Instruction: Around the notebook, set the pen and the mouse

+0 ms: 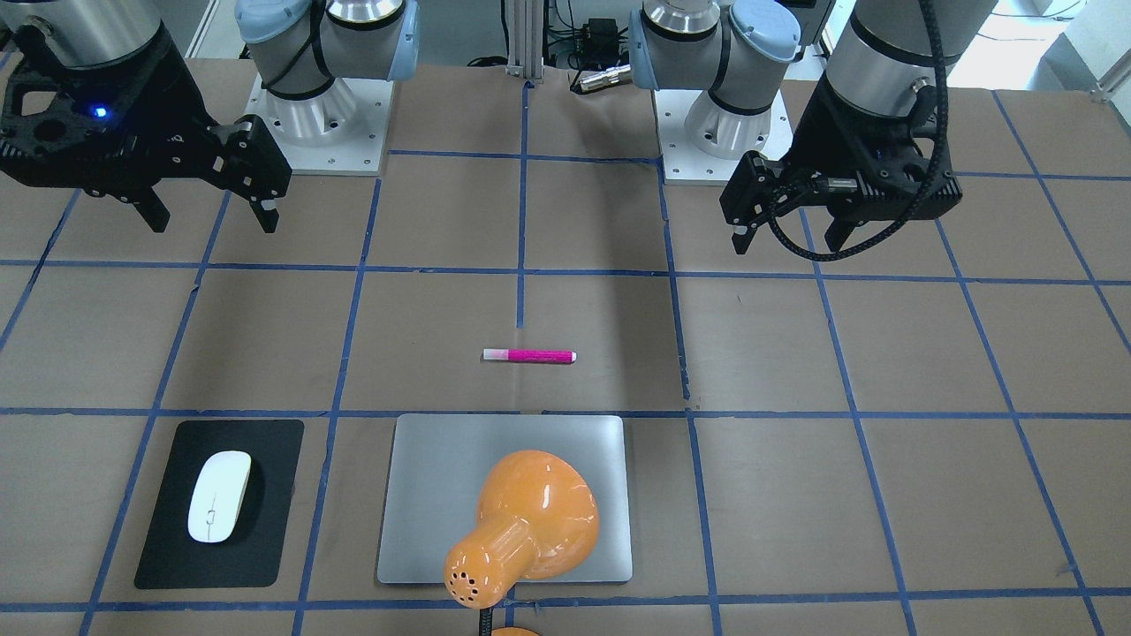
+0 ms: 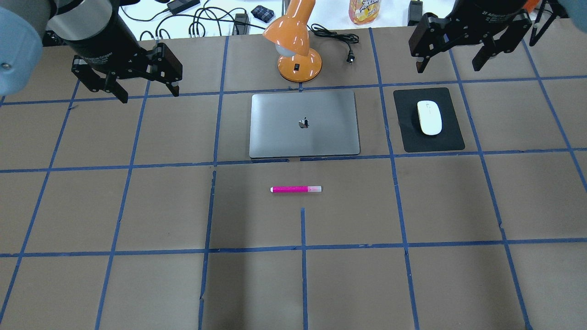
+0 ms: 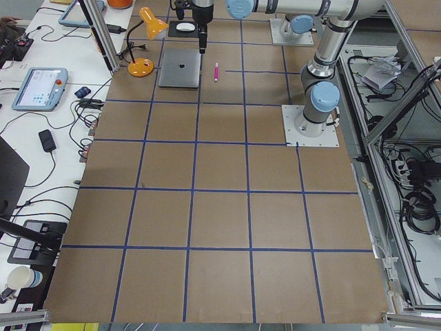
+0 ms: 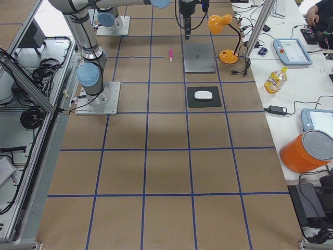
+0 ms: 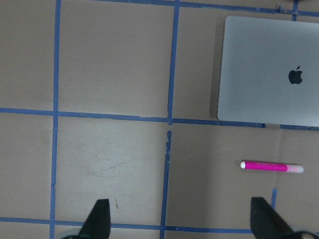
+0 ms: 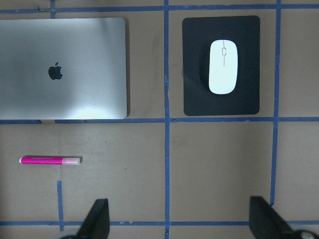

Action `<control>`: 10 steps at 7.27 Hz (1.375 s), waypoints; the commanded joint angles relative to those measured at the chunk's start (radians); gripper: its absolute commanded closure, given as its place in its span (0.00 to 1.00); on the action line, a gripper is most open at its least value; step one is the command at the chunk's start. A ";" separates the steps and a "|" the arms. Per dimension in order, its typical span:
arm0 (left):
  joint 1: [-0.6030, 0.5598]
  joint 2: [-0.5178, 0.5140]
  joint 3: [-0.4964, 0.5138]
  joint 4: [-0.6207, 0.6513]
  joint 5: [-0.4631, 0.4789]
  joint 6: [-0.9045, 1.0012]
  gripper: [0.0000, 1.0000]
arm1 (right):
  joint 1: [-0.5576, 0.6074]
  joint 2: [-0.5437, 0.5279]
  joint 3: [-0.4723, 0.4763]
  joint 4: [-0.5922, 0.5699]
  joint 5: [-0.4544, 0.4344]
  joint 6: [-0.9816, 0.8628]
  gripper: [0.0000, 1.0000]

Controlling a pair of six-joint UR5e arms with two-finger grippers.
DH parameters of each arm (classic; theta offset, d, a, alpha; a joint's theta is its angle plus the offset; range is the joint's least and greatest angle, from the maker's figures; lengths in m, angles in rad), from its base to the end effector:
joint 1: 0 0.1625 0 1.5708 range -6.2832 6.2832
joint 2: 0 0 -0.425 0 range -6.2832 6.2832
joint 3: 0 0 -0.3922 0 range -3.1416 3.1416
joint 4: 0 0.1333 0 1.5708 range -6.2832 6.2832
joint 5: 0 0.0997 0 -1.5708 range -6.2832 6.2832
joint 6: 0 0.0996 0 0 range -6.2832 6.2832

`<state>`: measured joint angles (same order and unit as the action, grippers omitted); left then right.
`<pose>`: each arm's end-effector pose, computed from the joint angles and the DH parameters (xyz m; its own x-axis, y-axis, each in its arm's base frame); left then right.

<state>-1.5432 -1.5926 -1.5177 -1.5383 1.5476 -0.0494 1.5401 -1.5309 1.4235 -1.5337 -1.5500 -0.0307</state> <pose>-0.1216 -0.5107 0.5067 -0.9968 -0.0753 0.0263 -0.0769 0.9951 -0.0625 0.1196 -0.5173 0.5369 -0.9998 -0.0014 -0.0186 -0.0001 0.9975 -0.0708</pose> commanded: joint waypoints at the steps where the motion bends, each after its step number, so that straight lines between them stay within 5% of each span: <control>1: 0.000 0.002 -0.001 0.000 -0.003 -0.001 0.00 | 0.000 0.000 0.000 0.001 -0.002 0.000 0.00; 10: 0.002 -0.004 0.001 0.004 -0.007 -0.001 0.00 | 0.000 -0.003 0.000 0.012 -0.004 0.000 0.00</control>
<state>-1.5419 -1.5962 -1.5171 -1.5352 1.5401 -0.0511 1.5401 -1.5325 1.4235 -1.5258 -1.5530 -0.0307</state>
